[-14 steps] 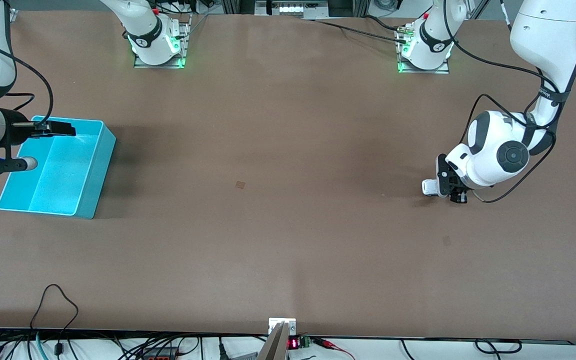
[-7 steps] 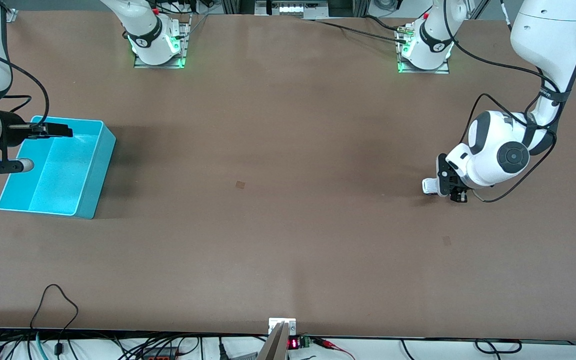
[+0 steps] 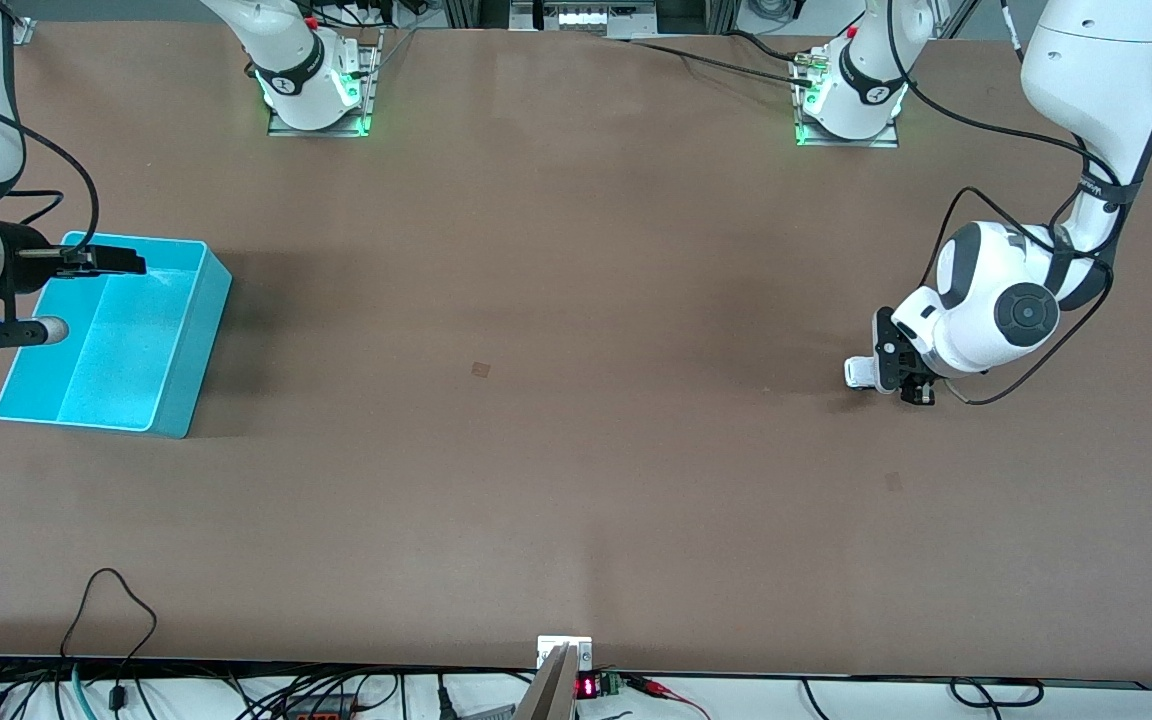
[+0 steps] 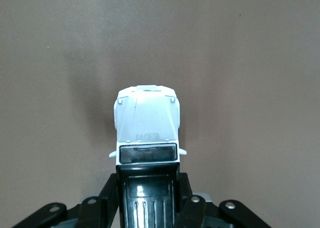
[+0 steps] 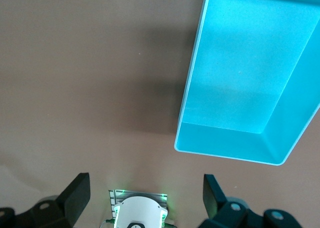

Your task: Wind and store white jeep toy

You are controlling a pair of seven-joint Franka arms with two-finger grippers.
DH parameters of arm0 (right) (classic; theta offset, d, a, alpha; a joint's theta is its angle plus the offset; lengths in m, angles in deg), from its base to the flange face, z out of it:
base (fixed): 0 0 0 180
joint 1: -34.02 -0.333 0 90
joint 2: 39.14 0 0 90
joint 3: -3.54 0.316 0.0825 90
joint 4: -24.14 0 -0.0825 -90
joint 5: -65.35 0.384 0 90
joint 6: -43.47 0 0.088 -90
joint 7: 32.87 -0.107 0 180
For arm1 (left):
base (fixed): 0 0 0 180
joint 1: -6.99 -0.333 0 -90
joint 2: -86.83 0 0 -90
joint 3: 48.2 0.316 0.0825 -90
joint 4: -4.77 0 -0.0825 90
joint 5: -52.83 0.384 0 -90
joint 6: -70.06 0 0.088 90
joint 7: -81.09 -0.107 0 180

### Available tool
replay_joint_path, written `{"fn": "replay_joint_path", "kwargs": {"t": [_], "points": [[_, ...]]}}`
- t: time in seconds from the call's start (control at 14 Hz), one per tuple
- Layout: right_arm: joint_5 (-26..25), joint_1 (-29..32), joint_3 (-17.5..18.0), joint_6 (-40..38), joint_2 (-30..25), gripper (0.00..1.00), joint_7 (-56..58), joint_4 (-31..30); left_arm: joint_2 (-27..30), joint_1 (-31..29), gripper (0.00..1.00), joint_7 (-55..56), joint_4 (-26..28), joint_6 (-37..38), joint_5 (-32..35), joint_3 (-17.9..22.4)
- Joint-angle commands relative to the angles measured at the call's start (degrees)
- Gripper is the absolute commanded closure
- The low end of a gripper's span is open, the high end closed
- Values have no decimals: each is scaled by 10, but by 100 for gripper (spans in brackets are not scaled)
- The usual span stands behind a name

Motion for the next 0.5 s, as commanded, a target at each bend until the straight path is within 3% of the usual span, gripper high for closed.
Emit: {"fn": "replay_joint_path", "kwargs": {"t": [0.0,0.43], "points": [[2,2,3,-1,2,0,8,7,-11,-7,82,-10,1,-21,-11,-3],[2,3,3,-1,2,0,8,7,-10,-8,83,-9,1,-26,-10,-3]]}}
